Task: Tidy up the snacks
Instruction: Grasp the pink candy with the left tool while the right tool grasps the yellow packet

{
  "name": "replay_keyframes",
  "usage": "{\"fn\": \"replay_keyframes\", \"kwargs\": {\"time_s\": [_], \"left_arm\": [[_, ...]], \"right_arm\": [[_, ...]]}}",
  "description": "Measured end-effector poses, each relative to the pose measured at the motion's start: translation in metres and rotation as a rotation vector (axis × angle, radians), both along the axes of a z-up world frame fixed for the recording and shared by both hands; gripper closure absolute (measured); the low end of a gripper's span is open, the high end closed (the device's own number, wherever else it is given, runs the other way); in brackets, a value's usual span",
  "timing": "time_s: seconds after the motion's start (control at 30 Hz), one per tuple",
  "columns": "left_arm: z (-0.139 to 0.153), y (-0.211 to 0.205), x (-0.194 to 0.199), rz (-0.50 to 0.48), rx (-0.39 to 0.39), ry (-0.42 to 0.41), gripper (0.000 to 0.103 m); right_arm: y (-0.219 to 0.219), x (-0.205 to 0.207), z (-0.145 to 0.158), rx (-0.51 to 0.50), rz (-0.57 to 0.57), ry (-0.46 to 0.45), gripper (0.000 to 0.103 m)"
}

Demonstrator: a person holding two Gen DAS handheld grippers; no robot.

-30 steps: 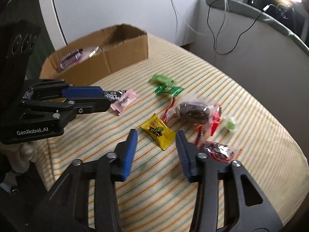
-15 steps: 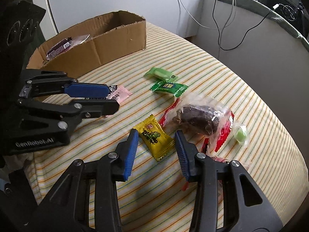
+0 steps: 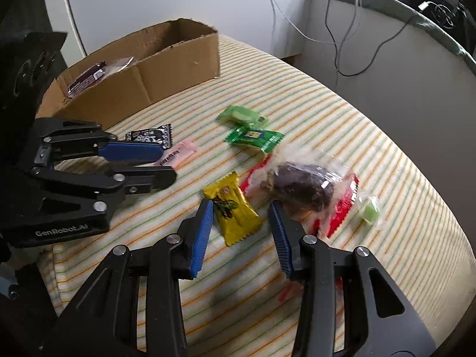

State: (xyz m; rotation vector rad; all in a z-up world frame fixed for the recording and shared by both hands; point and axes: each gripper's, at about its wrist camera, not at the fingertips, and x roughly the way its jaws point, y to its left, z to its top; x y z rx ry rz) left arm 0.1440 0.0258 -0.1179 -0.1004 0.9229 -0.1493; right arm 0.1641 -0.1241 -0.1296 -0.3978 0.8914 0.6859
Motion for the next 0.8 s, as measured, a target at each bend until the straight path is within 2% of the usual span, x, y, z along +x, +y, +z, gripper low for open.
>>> {"fn": "replay_keyframes", "kwargs": {"time_s": [0.27,0.33,0.37,0.47,0.53,0.8], "left_arm": [[-0.003,-0.009,0.002,-0.007,0.036,-0.007,0.077],[-0.003,-0.013,0.002,-0.025,0.034,-0.01,0.084],[-0.003,-0.014,0.002,-0.025,0.038,-0.012,0.084],[-0.001,-0.013,0.005,-0.026,0.041,-0.016,0.085],[0.0,-0.011,0.004,-0.021,0.032,-0.019,0.085],[0.01,-0.008,-0.006,-0.019,-0.02,-0.047,0.085]], "right_arm": [[0.008,0.004,-0.002,-0.016,0.026,0.002,0.064],[0.008,0.004,-0.002,-0.017,0.024,0.006,0.07],[0.005,0.003,-0.001,-0.018,0.02,0.007,0.077],[0.002,0.002,0.001,-0.016,0.008,0.016,0.082],[-0.001,0.001,0.001,-0.01,0.001,0.023,0.092],[-0.014,-0.009,0.013,0.042,-0.025,0.027,0.092]]}}
